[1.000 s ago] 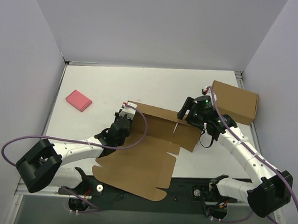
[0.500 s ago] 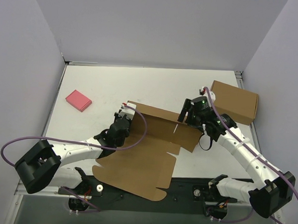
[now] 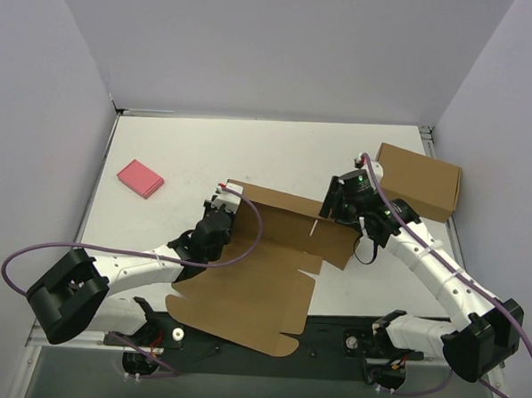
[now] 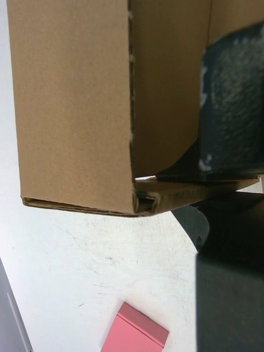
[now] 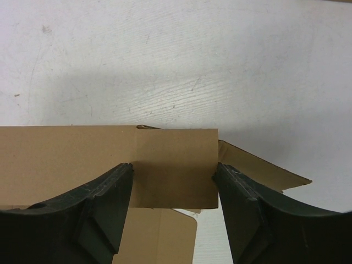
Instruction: Fold the paper box
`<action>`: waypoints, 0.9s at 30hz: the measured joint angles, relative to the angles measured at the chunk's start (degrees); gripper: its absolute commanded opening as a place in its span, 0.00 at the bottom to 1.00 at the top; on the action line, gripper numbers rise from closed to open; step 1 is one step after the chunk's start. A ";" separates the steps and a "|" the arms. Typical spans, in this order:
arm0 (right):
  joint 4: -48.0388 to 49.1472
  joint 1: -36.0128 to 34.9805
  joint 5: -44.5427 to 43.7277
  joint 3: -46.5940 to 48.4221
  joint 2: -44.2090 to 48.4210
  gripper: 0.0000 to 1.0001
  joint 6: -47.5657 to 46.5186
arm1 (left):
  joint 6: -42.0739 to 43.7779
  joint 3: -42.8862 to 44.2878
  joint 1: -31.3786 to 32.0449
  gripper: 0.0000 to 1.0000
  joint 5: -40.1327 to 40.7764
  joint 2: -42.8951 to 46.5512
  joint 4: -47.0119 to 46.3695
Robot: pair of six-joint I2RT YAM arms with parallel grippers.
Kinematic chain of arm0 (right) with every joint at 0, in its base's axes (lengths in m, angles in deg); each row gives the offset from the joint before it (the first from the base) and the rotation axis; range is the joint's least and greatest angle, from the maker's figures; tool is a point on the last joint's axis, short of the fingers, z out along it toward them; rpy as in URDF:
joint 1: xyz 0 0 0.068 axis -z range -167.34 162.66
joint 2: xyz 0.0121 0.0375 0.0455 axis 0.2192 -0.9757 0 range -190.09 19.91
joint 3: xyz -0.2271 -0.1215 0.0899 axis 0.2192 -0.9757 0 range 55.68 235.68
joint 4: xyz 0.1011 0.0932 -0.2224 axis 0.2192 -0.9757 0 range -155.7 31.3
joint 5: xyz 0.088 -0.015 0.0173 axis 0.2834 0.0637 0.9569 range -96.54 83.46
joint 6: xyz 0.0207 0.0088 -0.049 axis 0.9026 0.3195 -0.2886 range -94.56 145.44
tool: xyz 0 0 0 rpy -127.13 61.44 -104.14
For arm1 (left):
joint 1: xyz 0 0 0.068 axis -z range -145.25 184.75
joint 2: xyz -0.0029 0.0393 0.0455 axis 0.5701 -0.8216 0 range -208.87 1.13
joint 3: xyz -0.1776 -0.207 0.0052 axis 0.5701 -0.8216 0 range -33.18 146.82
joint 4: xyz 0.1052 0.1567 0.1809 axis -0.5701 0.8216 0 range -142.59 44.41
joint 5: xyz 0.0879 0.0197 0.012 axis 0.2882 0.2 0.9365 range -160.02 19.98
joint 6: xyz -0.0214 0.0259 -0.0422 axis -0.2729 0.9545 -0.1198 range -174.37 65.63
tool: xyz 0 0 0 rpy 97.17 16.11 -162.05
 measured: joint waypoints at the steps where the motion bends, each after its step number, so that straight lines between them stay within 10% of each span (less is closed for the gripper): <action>1: 0.13 0.00 0.33 0.00 -0.04 0.62 0.15 | 0.00 0.00 0.00 0.01 0.09 0.00 0.00; 27: 10.99 3.78 13.38 -9.40 2.86 0.68 9.60 | -0.17 -2.56 -0.11 0.01 2.93 1.62 -1.55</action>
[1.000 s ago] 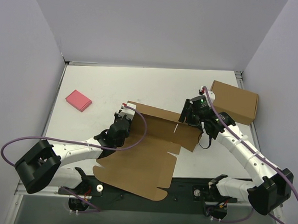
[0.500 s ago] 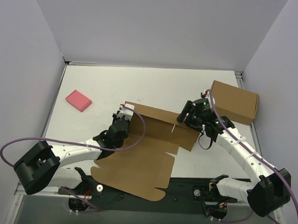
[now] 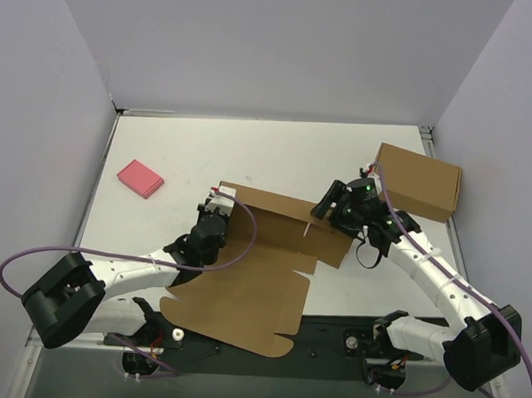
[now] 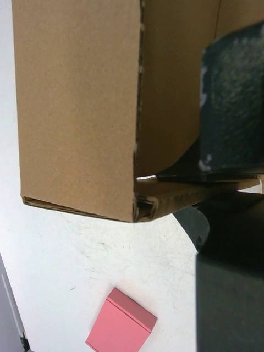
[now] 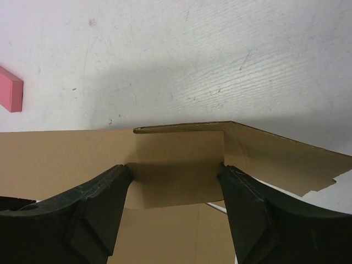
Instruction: Fold the paper box
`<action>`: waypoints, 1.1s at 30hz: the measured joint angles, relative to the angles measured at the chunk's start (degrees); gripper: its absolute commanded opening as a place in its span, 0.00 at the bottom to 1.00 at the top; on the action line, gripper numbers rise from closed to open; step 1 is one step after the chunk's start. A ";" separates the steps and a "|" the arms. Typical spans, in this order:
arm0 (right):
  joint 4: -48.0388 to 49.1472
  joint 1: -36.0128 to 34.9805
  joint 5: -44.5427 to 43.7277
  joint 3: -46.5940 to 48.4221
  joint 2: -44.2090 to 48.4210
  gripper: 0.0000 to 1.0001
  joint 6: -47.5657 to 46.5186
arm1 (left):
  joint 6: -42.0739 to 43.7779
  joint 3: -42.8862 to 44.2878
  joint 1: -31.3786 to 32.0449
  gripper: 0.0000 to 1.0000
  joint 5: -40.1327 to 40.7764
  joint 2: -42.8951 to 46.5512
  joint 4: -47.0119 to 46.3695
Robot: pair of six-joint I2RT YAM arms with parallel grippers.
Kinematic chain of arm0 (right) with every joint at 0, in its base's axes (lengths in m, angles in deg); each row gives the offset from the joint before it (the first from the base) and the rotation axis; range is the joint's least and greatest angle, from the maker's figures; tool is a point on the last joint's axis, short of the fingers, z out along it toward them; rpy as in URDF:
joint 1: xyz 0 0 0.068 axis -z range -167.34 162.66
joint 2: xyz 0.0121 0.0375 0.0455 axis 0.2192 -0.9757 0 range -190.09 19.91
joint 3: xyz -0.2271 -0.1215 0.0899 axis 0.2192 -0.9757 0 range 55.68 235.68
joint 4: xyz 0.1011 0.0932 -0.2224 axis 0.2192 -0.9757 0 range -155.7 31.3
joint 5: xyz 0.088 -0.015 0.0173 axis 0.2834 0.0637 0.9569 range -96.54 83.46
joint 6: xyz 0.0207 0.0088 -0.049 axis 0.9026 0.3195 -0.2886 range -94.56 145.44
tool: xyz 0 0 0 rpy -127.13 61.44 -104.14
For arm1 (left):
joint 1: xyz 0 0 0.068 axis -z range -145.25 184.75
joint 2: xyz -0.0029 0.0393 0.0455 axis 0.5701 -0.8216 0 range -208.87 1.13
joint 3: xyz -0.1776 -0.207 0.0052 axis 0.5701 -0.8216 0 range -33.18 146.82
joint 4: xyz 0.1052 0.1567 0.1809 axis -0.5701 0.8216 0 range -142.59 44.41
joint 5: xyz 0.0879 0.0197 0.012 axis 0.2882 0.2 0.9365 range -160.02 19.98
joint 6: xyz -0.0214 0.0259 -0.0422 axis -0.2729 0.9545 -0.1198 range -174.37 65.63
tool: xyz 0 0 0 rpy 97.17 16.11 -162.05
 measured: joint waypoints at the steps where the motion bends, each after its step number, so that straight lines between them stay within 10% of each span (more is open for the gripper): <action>1: 0.20 0.04 0.44 -0.11 0.00 0.68 0.20 | 0.15 -0.76 0.00 0.01 -0.22 0.35 -0.83; 33: -14.16 -7.13 -8.63 8.28 3.08 0.73 -2.05 | 4.92 -5.57 2.14 0.00 -5.84 2.23 -11.56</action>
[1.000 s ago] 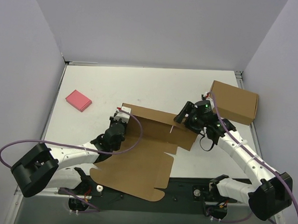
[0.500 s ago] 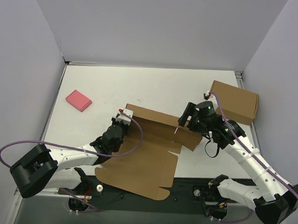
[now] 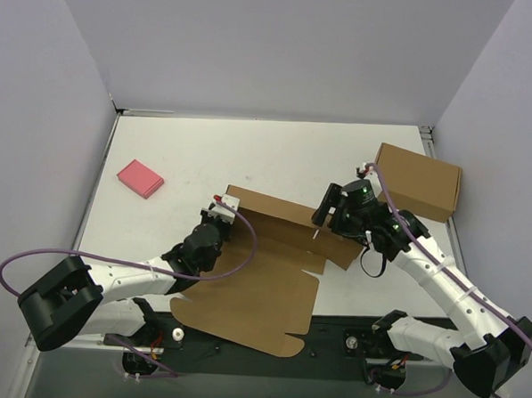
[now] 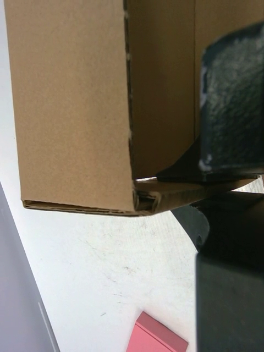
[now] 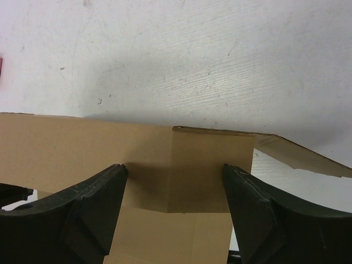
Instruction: Fold the paper box
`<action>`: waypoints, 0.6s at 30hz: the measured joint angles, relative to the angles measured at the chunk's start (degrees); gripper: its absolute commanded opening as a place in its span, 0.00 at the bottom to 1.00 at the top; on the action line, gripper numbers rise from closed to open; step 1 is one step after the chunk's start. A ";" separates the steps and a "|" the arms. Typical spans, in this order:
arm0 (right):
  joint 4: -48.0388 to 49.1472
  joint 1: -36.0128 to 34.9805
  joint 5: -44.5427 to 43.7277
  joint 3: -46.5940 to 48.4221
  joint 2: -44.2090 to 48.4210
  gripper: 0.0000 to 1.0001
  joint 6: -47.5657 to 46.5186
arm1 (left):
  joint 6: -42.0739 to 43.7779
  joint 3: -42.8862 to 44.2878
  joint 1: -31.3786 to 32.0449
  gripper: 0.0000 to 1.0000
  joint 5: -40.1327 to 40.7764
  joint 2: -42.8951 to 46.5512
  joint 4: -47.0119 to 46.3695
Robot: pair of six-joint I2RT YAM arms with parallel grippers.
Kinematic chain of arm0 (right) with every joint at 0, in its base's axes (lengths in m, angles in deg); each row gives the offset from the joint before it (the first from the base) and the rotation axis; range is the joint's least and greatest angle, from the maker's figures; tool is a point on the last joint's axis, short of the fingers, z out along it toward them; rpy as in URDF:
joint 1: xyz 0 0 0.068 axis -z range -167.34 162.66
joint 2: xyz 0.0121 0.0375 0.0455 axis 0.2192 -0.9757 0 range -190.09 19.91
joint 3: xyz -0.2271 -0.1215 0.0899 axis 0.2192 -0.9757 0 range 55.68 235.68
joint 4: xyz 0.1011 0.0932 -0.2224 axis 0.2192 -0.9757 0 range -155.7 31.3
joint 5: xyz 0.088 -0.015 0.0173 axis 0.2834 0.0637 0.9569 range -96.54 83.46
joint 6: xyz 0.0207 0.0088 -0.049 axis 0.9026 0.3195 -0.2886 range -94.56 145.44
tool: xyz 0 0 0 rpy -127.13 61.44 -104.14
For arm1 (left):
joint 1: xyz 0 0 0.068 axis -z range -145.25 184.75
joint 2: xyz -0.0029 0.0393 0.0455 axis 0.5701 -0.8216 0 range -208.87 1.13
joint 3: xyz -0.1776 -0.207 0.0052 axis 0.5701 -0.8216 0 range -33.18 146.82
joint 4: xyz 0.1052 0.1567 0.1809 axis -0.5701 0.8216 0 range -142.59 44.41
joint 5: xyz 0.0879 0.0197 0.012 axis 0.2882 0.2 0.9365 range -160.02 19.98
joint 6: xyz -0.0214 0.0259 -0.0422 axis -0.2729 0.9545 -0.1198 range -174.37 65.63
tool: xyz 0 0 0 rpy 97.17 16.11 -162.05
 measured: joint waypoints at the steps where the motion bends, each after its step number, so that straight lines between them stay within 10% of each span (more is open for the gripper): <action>1: 0.96 0.55 1.25 -1.01 0.02 0.73 0.46 | 0.04 0.00 0.11 0.00 0.13 0.00 0.00; 18: 24.06 6.05 15.39 -14.97 1.57 0.70 13.92 | 0.20 -0.79 1.86 0.00 5.38 0.00 -0.39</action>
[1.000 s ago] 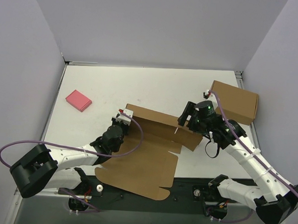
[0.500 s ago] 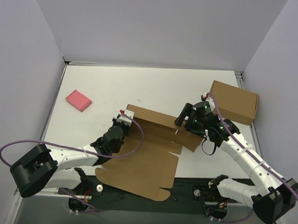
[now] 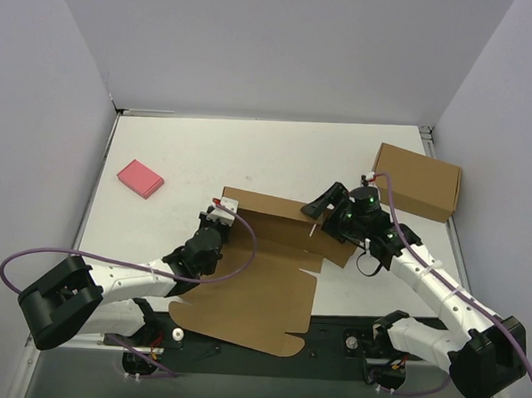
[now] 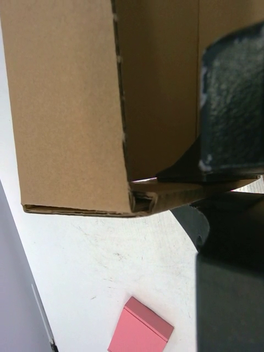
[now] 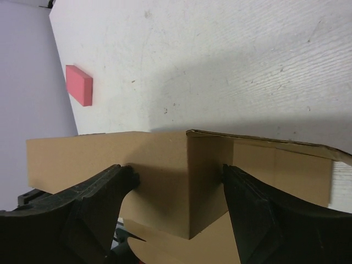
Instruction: Fold the paper box
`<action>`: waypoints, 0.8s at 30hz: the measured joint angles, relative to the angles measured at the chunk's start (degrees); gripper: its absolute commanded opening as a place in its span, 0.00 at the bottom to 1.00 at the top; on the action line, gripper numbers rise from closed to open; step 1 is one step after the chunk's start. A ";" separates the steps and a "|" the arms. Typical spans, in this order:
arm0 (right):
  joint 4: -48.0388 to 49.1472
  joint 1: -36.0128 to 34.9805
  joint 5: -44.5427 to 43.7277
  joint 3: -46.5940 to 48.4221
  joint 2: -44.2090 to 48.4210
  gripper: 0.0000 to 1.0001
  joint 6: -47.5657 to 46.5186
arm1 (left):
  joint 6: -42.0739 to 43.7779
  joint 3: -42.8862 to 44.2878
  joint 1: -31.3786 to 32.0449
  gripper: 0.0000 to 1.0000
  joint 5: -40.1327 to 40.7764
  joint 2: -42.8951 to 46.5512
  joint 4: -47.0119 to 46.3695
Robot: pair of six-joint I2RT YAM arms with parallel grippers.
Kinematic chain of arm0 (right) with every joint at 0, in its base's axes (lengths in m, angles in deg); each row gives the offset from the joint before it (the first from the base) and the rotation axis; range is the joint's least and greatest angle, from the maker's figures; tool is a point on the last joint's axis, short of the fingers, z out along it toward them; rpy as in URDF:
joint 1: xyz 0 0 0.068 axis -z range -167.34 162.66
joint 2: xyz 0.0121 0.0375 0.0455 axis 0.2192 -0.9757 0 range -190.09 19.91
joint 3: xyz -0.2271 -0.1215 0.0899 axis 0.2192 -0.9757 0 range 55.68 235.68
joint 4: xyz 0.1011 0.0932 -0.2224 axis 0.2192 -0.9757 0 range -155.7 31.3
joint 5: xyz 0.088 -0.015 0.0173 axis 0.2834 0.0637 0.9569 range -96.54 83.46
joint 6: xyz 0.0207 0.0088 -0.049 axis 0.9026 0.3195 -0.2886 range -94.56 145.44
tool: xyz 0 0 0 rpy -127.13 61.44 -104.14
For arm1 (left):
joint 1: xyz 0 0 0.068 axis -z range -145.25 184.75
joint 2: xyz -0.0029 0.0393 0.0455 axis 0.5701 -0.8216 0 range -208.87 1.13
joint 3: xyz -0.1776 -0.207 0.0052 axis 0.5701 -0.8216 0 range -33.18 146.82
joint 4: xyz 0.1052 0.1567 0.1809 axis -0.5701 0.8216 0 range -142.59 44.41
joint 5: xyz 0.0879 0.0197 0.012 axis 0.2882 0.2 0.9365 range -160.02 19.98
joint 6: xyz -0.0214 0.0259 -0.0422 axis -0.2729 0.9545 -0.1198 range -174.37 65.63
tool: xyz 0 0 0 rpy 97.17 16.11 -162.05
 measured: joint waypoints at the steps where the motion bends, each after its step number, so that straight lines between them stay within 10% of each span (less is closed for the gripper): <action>1: 0.83 0.07 0.44 -0.39 0.00 0.70 0.68 | 0.00 -0.13 0.24 0.00 0.22 0.00 -0.15; 24: 17.09 5.68 6.69 -13.09 7.08 0.38 18.32 | -5.60 -0.94 4.07 0.00 2.14 -1.31 -1.31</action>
